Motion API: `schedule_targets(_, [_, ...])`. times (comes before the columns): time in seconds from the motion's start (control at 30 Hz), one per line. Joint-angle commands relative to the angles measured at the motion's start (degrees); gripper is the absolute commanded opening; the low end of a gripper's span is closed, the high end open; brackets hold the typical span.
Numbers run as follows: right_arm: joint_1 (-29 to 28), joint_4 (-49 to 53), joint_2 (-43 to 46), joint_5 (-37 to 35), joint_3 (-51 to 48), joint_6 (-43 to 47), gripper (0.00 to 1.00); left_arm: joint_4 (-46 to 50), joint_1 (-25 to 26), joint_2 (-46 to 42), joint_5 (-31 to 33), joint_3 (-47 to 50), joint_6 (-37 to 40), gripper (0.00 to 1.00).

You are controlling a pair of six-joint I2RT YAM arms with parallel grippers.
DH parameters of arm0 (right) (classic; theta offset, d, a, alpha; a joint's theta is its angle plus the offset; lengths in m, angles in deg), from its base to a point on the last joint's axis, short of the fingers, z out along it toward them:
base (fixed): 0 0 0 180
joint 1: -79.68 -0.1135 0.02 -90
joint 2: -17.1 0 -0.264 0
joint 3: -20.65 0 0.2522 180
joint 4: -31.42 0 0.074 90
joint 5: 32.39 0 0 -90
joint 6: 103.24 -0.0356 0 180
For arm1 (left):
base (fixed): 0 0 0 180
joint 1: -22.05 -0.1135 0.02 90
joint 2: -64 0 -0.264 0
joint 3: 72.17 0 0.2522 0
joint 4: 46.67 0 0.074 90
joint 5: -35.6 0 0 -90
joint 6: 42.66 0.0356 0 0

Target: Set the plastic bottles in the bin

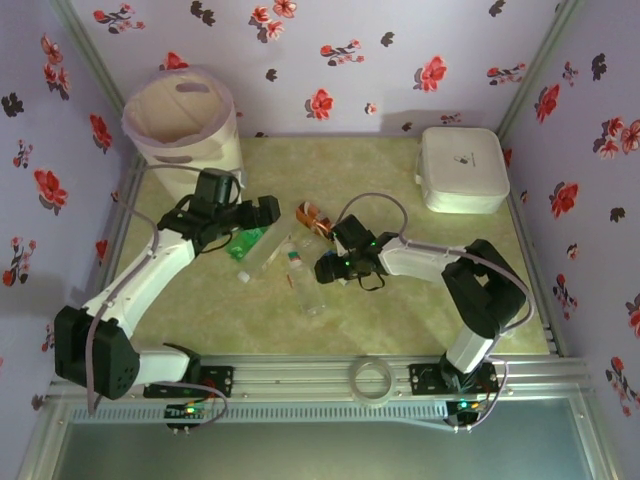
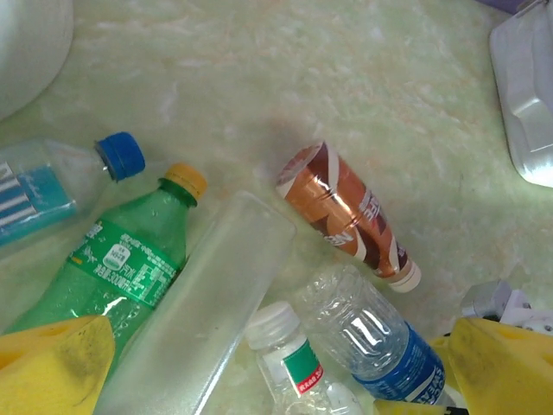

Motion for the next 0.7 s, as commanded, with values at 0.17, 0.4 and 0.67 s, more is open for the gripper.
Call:
schedule_targets(0.17, [-0.4, -1.1, 1.0, -0.7, 0.7, 0.0, 0.60, -6.1, 0.9, 0.1, -0.9, 0.7, -3.5, 1.00])
schedule_targets(0.4, [-0.4, 3.7, 9.8, -1.5, 0.7, 1.8, 0.56, -14.4, 1.2, 0.0, -7.7, 2.7, -9.5, 1.00])
schedule_targets(0.67, [0.4, -1.7, 21.9, -9.2, -4.3, -0.4, 0.56, -28.9, 6.9, 2.0, -10.7, 3.7, -19.7, 1.00])
